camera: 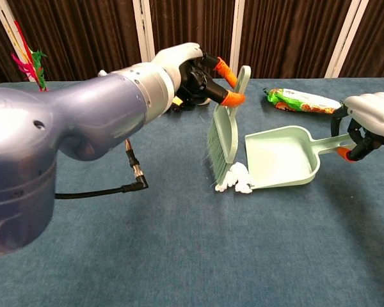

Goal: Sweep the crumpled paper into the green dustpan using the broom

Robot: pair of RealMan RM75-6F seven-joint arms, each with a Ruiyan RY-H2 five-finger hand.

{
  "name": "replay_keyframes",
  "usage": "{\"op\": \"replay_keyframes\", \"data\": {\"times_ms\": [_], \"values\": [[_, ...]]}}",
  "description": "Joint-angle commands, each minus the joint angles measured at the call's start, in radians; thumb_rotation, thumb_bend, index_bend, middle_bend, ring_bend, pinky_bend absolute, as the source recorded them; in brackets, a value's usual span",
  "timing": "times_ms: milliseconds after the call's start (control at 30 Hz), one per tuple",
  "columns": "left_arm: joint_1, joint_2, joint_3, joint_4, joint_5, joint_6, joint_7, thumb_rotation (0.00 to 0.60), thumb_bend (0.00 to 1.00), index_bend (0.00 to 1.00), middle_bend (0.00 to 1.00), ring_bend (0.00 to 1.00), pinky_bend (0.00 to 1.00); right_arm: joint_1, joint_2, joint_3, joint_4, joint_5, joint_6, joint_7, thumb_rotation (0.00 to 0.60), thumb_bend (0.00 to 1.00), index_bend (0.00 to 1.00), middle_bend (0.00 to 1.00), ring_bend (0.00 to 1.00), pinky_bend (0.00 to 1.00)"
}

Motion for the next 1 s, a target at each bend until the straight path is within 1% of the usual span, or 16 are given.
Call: {"op": "replay_keyframes", "data": {"times_ms": [33, 200, 333, 400, 600, 733, 833, 1000], "values": [[0.011, 0.031, 0.002, -0.041, -0.007, 0.021, 0.025, 0.6, 0.59, 0.76, 1.0, 0.91, 0.92, -0.003, -0.001, -0.004, -0.002, 0.0, 0.001, 0.002, 0.6, 0.5, 0.58, 0.81, 0.81, 0.72], [0.027, 0.049, 0.016, -0.086, -0.031, 0.035, 0.038, 0.6, 0.59, 0.76, 1.0, 0.91, 0.92, -0.005, 0.001, -0.008, -0.018, -0.006, 0.01, -0.004, 0.6, 0.5, 0.58, 0.81, 0.81, 0.72], [0.029, 0.044, 0.032, -0.097, -0.04, 0.04, 0.043, 0.6, 0.59, 0.76, 1.0, 0.91, 0.92, -0.006, 0.001, -0.008, -0.027, -0.007, 0.014, -0.007, 0.6, 0.5, 0.58, 0.81, 0.81, 0.72], [0.026, 0.026, 0.047, -0.087, -0.047, 0.036, 0.041, 0.6, 0.59, 0.76, 1.0, 0.91, 0.92, -0.006, 0.002, -0.011, -0.03, -0.007, 0.015, -0.012, 0.6, 0.5, 0.58, 0.81, 0.81, 0.72], [0.004, -0.02, 0.046, -0.026, -0.041, 0.027, 0.03, 0.6, 0.59, 0.76, 1.0, 0.91, 0.92, -0.005, 0.005, -0.012, -0.03, -0.005, 0.012, -0.014, 0.6, 0.5, 0.58, 0.81, 0.81, 0.72], [-0.02, -0.064, 0.03, 0.037, -0.024, 0.017, 0.012, 0.6, 0.59, 0.76, 1.0, 0.91, 0.92, -0.004, 0.005, -0.012, -0.029, -0.005, 0.009, -0.015, 0.6, 0.5, 0.58, 0.81, 0.81, 0.72], [-0.048, -0.105, 0.008, 0.09, -0.009, 0.01, -0.004, 0.6, 0.59, 0.76, 1.0, 0.9, 0.92, -0.005, 0.006, -0.011, -0.027, -0.004, 0.009, -0.014, 0.6, 0.5, 0.58, 0.81, 0.81, 0.72], [-0.121, -0.209, -0.074, 0.199, 0.062, 0.024, -0.086, 0.6, 0.57, 0.76, 1.0, 0.9, 0.92, -0.004, 0.009, -0.011, -0.029, -0.002, 0.007, -0.015, 0.6, 0.5, 0.58, 0.81, 0.81, 0.72]]}}
